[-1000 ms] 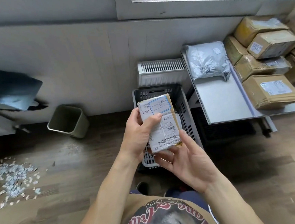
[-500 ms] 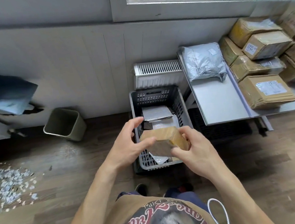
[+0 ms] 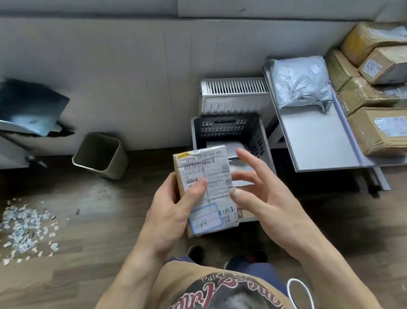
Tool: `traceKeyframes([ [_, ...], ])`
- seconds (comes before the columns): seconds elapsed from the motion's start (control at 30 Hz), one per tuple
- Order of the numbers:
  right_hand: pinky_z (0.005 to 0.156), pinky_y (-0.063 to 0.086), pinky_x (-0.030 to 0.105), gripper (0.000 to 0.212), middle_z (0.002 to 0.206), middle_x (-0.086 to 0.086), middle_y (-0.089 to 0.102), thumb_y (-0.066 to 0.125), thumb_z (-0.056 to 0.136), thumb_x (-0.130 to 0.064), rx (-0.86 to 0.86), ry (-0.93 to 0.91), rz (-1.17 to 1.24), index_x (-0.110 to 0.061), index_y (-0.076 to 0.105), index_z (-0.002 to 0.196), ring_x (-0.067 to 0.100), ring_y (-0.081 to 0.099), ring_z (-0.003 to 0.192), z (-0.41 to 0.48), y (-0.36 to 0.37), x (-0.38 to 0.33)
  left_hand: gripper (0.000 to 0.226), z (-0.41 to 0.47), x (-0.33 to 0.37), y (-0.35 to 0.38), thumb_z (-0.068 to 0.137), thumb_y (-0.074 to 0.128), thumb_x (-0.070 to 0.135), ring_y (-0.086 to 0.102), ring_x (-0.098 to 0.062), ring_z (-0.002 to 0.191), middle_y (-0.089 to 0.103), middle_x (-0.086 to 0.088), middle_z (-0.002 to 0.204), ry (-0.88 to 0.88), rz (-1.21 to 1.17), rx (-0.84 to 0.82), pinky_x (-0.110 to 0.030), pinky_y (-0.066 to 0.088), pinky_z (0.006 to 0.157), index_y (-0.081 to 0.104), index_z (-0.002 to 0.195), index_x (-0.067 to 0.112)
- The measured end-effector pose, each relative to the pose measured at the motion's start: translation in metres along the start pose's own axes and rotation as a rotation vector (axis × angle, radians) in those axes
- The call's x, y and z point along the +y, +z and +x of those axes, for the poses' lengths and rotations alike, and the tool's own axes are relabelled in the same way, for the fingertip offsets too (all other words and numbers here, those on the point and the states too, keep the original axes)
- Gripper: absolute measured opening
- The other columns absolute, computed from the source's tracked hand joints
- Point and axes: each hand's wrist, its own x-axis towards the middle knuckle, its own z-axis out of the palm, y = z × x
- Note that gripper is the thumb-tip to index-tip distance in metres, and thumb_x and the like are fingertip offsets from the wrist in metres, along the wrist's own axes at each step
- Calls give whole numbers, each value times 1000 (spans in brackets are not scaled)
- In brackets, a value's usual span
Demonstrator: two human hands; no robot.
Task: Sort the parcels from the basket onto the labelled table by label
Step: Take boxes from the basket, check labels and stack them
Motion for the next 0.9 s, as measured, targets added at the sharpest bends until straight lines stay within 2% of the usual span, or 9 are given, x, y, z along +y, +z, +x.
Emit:
traceKeyframes([
  [0.07, 90, 59, 37, 76, 125, -5, 69, 71, 82, -36, -43, 86, 107, -54, 39, 148, 17, 70, 112, -11, 8, 6, 51, 2, 3, 0, 87, 71, 41, 72, -28, 114, 75, -7, 121, -19, -101, 67, -51, 54, 101, 62, 128, 13],
  [0.17, 79, 58, 34, 77, 115, 12, 73, 66, 81, -17, -56, 201, 240, -42, 42, 150, 33, 70, 95, -18, 26, 18, 51, 3, 4, 6, 92, 70, 43, 72, -26, 113, 76, -7, 120, -55, -184, 125, -51, 54, 102, 59, 131, 12],
  [0.23, 72, 55, 34, 73, 103, 22, 74, 61, 84, 1, -25, 244, 291, -33, 48, 147, 33, 65, 80, -20, 33, 22, 45, 1, 3, 11, 98, 58, 43, 74, -27, 109, 77, -7, 117, -109, -207, 119, -48, 57, 98, 58, 132, 12],
  [0.3, 69, 54, 33, 71, 94, 20, 76, 51, 88, 15, -38, 240, 270, -32, 51, 142, 29, 67, 75, -21, 36, 23, 40, -1, 1, 13, 104, 51, 40, 75, -28, 106, 77, -8, 115, -143, -201, 90, -48, 58, 94, 58, 132, 13],
  [0.37, 72, 53, 34, 71, 97, 15, 77, 49, 90, 16, -59, 231, 239, -33, 52, 141, 29, 69, 78, -22, 35, 23, 37, -1, -1, 15, 104, 52, 38, 75, -28, 106, 78, -7, 115, -141, -182, 83, -51, 56, 97, 58, 132, 14],
  [0.5, 71, 51, 30, 65, 104, 13, 77, 59, 83, -2, -29, 257, 253, -33, 54, 140, 29, 63, 84, -23, 29, 26, 40, -1, -3, 18, 99, 56, 40, 75, -24, 107, 77, -4, 116, -126, -166, 66, -52, 55, 100, 58, 131, 16],
  [0.63, 69, 50, 28, 62, 107, 9, 78, 50, 92, 13, -29, 263, 255, -29, 55, 138, 27, 63, 84, -26, 26, 31, 52, -2, -5, 22, 87, 60, 47, 74, -22, 109, 77, -3, 117, -124, -152, 50, -50, 56, 100, 59, 130, 17],
  [0.77, 73, 49, 33, 61, 107, 9, 78, 50, 93, 13, -25, 289, 250, -28, 55, 137, 27, 64, 85, -27, 23, 33, 39, -3, -8, 23, 99, 57, 37, 74, -21, 108, 77, -2, 117, -145, -146, 4, -42, 57, 93, 58, 132, 18],
  [0.9, 69, 50, 27, 60, 107, 7, 79, 51, 92, 14, 15, 298, 257, -26, 56, 136, 24, 67, 86, -30, 14, 37, 46, -2, -12, 25, 92, 66, 35, 71, -20, 115, 75, 0, 124, -165, -72, -74, -43, 53, 102, 57, 134, 19],
])
